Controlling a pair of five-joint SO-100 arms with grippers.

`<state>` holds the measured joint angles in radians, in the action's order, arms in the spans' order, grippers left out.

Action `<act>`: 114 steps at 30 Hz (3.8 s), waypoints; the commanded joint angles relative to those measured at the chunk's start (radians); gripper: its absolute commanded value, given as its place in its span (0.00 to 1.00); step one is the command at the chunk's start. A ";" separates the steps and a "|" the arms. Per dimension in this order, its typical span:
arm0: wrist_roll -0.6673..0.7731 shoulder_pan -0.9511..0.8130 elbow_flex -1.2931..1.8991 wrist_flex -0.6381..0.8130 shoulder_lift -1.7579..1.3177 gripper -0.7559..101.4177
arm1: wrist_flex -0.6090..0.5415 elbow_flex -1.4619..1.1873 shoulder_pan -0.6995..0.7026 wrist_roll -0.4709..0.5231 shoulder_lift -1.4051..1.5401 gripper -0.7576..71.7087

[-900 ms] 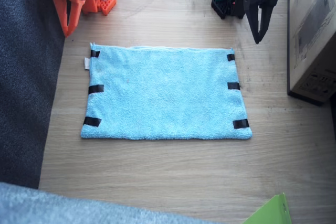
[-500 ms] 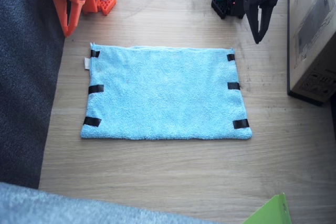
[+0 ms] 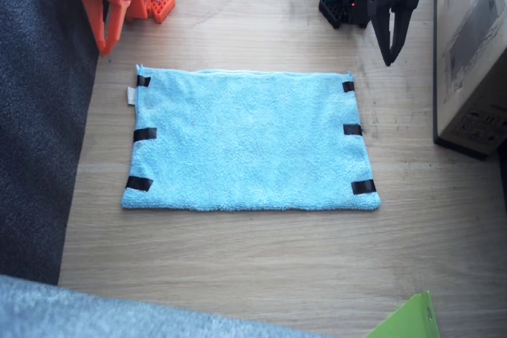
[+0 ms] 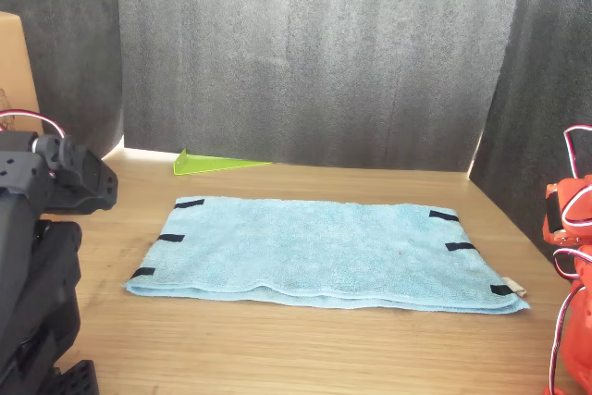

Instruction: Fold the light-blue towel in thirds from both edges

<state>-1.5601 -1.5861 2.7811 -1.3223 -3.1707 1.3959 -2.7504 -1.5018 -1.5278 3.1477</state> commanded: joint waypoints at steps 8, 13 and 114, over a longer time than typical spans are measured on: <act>-0.005 0.000 -0.080 -0.011 0.025 0.00 | -0.026 0.017 0.041 0.002 0.003 0.01; -0.005 -0.012 -0.224 0.061 0.278 0.00 | -0.060 0.137 0.020 0.015 -0.160 0.01; -0.026 0.256 -0.956 -0.017 1.736 0.22 | -0.021 1.057 -0.150 0.133 -1.832 0.37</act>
<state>-1.5662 -1.3162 1.8346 -1.3100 -1.4235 1.3652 -1.7150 -1.6490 -1.3837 1.3116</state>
